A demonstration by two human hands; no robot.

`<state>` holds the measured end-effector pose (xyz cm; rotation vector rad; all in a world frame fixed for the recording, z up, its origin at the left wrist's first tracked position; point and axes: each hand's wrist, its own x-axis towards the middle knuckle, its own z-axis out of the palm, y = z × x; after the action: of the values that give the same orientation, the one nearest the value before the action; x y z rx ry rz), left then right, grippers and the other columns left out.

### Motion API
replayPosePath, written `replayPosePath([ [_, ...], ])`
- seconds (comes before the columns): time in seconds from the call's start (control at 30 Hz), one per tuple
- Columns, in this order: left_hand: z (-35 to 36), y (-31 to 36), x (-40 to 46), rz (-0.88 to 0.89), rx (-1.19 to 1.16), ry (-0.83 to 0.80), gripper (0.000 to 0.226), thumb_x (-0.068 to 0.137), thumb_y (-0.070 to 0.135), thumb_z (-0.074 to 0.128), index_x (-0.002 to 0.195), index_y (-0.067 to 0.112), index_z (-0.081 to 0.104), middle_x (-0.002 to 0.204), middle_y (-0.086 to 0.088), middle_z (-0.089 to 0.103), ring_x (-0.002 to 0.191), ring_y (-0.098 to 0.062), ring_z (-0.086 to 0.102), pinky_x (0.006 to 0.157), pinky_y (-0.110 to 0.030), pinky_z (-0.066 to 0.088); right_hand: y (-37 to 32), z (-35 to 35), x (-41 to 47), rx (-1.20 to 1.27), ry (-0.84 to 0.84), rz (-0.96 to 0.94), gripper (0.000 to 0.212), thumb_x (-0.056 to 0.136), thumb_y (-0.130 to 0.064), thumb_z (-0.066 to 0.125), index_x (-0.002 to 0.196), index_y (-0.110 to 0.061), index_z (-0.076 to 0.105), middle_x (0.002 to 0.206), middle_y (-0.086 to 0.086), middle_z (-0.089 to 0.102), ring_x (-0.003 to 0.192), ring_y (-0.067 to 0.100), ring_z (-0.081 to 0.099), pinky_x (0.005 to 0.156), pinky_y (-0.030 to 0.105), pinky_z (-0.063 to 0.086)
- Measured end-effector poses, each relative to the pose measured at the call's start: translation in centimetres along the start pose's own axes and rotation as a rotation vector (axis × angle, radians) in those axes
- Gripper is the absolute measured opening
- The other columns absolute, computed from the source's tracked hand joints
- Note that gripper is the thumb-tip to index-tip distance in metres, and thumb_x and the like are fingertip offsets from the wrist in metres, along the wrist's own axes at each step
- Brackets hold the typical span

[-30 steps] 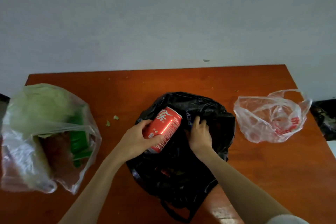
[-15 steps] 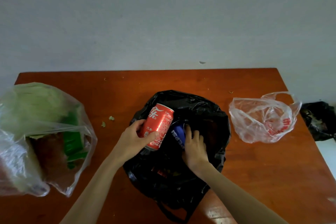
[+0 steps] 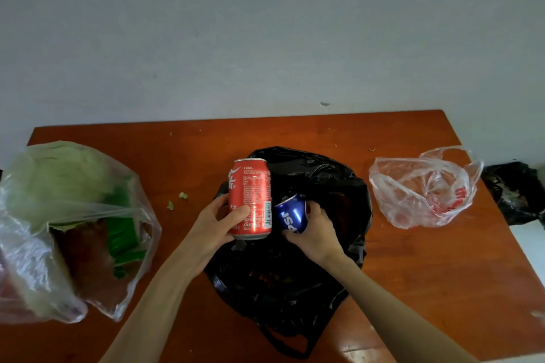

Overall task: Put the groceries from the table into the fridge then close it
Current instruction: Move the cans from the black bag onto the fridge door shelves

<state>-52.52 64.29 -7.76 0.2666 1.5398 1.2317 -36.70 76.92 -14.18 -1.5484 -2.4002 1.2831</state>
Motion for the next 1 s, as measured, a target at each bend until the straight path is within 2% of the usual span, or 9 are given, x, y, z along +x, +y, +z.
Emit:
replayPosePath([
  [0.17,-0.3,0.5,-1.0,0.048,-0.071,-0.153,0.1,0.026,0.054,0.09,0.115,0.026,0.054,0.117,-0.004,0.065,0.105,-0.02,0.065,0.092,-0.04,0.049,-1.9,-3.7,-3.0,0.377,0.164,-0.037,0.068,0.069,-0.021,0.081,0.124,-0.017,0.041,0.106,-0.007,0.056,0.091,0.006,0.057,0.073,0.012,0.045],
  [0.3,0.5,0.9,-1.5,0.057,-0.123,-0.328,0.094,0.04,0.041,0.091,0.123,0.019,0.052,0.119,-0.006,0.066,0.109,-0.023,0.063,0.088,-0.036,0.053,-1.6,-5.5,-6.0,0.633,0.256,-0.058,0.058,0.073,-0.011,0.077,0.119,-0.02,0.044,0.106,-0.005,0.061,0.089,0.002,0.061,0.078,0.02,0.052],
  [0.47,3.8,0.4,-2.7,0.065,-0.068,-0.476,0.045,0.08,0.024,0.067,0.123,0.017,0.052,0.116,-0.006,0.067,0.106,-0.02,0.064,0.081,-0.029,0.056,0.8,-6.4,-12.9,0.896,0.453,0.014,0.044,0.077,-0.011,0.072,0.115,-0.018,0.051,0.104,-0.001,0.065,0.089,0.011,0.065,0.07,0.021,0.055],
  [0.53,6.0,-0.3,-3.7,0.07,-0.032,-0.521,0.048,0.076,0.031,0.062,0.121,0.017,0.053,0.114,-0.005,0.068,0.104,-0.018,0.065,0.079,-0.027,0.056,2.1,-6.5,-15.9,0.977,0.537,0.066,0.043,0.077,-0.018,0.071,0.116,-0.019,0.052,0.106,0.001,0.066,0.093,0.016,0.066,0.076,0.029,0.056],
  [0.63,9.5,-1.7,-5.7,0.048,0.048,-0.643,0.071,0.061,0.046,0.078,0.121,0.018,0.053,0.114,-0.006,0.068,0.106,-0.021,0.064,0.085,-0.033,0.055,4.1,-6.6,-20.6,1.038,0.672,0.13,0.055,0.069,-0.035,0.07,0.119,-0.021,0.051,0.11,0.002,0.066,0.096,0.019,0.066,0.082,0.039,0.056],
  [0.73,13.3,-3.2,-8.1,0.035,0.182,-0.764,0.087,0.049,0.051,0.085,0.123,0.02,0.052,0.115,-0.006,0.067,0.106,-0.023,0.064,0.089,-0.04,0.053,6.0,-7.0,-25.7,1.132,0.792,0.156,0.062,0.066,-0.04,0.065,0.122,-0.019,0.05,0.112,0.004,0.065,0.099,0.022,0.066,0.082,0.041,0.056],
  [0.83,17.3,-4.9,-11.2,0.052,0.296,-0.869,0.064,0.066,0.038,0.071,0.124,0.019,0.051,0.116,-0.005,0.065,0.105,-0.023,0.064,0.092,-0.044,0.051,7.8,-7.7,-31.0,1.176,0.922,0.146,0.05,0.07,-0.038,0.063,0.116,-0.02,0.053,0.107,0.003,0.067,0.096,0.021,0.067,0.08,0.038,0.057],
  [0.93,21.4,-6.6,-14.8,0.085,0.407,-0.986,0.049,0.069,0.033,0.064,0.115,0.023,0.051,0.112,-0.002,0.066,0.1,-0.019,0.066,0.084,-0.034,0.055,10.0,-8.3,-36.5,1.168,1.071,0.158,0.042,0.077,-0.034,0.061,0.115,-0.019,0.053,0.104,0.002,0.067,0.095,0.021,0.067,0.082,0.041,0.056],
  [1.0,24.3,-8.0,-17.6,0.104,0.454,-1.051,0.045,0.067,0.035,0.064,0.11,0.026,0.052,0.112,-0.002,0.064,0.101,-0.02,0.064,0.085,-0.034,0.054,11.7,-8.5,-40.3,1.165,1.151,0.167,0.037,0.075,-0.036,0.062,0.109,-0.022,0.054,0.103,0.002,0.067,0.095,0.021,0.067,0.082,0.04,0.056],
])
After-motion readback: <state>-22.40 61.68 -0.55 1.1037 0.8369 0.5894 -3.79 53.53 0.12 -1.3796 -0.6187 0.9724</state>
